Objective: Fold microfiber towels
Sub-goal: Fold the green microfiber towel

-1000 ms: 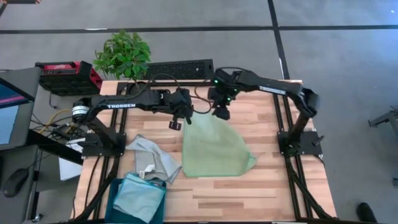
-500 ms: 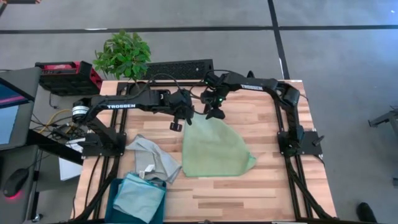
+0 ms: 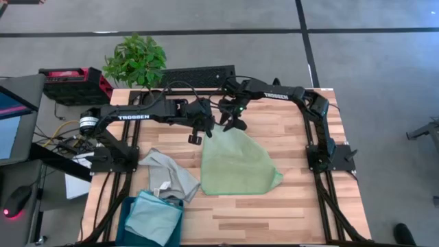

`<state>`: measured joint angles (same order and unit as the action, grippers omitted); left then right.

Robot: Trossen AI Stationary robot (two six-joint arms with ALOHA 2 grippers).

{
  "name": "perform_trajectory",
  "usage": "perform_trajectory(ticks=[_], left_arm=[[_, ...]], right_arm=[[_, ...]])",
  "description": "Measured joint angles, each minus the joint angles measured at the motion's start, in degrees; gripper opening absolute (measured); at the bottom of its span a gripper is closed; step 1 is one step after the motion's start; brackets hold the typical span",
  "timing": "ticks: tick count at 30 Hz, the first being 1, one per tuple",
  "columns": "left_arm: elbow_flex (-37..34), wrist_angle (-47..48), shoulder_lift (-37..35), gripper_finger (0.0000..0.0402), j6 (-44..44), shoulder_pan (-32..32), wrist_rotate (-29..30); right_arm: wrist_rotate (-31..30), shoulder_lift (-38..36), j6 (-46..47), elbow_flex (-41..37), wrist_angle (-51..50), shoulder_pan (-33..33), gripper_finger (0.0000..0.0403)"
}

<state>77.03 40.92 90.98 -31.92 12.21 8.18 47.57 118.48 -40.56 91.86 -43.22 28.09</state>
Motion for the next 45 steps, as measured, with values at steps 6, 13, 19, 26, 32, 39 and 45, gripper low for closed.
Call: perform_trajectory(ticks=[6, 13, 19, 26, 32, 39, 45], left_arm=[[0.01, 0.55, -0.02, 0.0, 0.01, -0.04, 0.06], [0.07, 0.71, -1.44, 0.0, -0.57, 0.0, 1.73], [0.07, 1.3, -4.37, 0.0, -0.04, 0.0, 1.73], [0.11, 3.25, -7.43, 0.0, 0.9, 0.0, 3.24], [0.11, 3.83, -9.52, 0.0, 1.2, 0.0, 5.26], [0.11, 5.38, -11.57, 0.0, 1.33, 0.0, 8.11], [0.11, 5.72, -12.11, 0.0, 1.33, 0.0, 9.25]], right_arm=[[0.57, 0.0, -2.91, -0.2, -4.84, -0.94, 0.0221], [0.49, -0.04, -7.58, -0.2, -12.77, -1.16, 0.0198], [-0.1, -0.05, -7.58, -0.21, -15.3, -1.07, 0.0179], [-1.67, -0.07, -9.0, -0.21, -17.09, -1.98, 0.0169], [-1.81, -0.07, -9.02, -0.21, -18.53, -1.96, 0.0163], [-1.81, -0.07, -10.23, -0.22, -21.32, -2.01, 0.0156], [-1.79, -0.07, -10.48, -0.22, -21.08, -2.29, 0.0152]])
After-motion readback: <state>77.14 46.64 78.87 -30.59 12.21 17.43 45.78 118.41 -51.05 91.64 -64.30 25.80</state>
